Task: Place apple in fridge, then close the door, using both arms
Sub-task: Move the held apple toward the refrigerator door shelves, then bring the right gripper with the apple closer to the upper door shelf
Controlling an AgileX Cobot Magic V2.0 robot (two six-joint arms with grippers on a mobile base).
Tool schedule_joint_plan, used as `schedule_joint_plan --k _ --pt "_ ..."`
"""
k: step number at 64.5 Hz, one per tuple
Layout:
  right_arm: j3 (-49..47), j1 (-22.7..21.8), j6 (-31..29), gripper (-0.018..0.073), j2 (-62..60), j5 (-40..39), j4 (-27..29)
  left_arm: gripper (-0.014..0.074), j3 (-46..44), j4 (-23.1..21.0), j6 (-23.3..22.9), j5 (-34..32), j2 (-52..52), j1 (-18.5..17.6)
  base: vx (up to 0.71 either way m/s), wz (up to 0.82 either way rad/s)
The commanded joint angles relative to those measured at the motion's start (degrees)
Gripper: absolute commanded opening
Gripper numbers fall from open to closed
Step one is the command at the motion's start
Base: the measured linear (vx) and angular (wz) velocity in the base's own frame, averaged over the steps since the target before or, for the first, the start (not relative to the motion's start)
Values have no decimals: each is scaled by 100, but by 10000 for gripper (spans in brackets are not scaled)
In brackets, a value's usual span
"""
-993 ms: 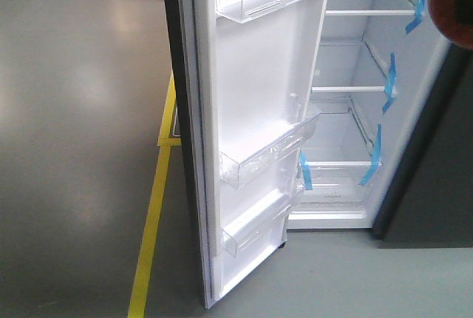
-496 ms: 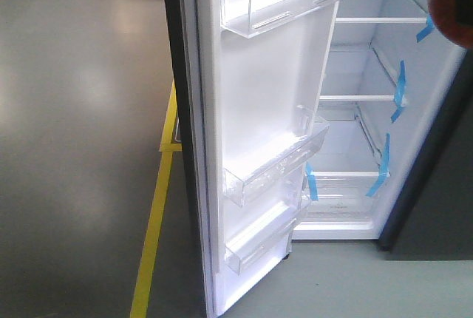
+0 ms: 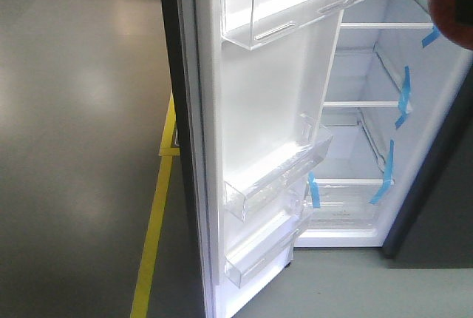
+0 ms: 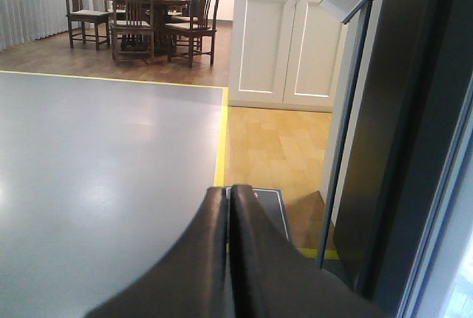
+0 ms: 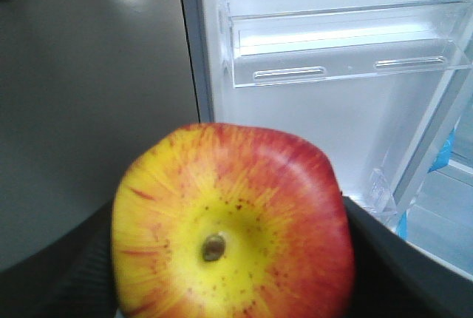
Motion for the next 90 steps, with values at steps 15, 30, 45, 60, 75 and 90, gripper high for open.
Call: schedule_joint_plan --k 15,30,45,60,75,90 --pt "-175 -9 -12 -6 -48 -362 269 -6 159 -19 -50 -388 -80 -38 5 -1" --pt "-175 -9 -12 -6 -48 -362 269 -6 159 -19 -50 -388 -80 -38 4 -1" --pt "-175 -9 -12 -6 -48 -362 269 -6 159 -19 -50 -388 -80 -38 4 -1" --pt "-175 -9 -12 -6 -48 -362 269 -6 159 -19 -50 -388 -80 -38 3 -2" --pt "-175 -9 -12 -6 -48 -362 269 -6 159 -19 -50 -388 -80 -38 3 -1" --pt "-175 -9 -12 -6 -48 -362 269 -6 159 -19 -50 -388 -80 -38 3 -1"
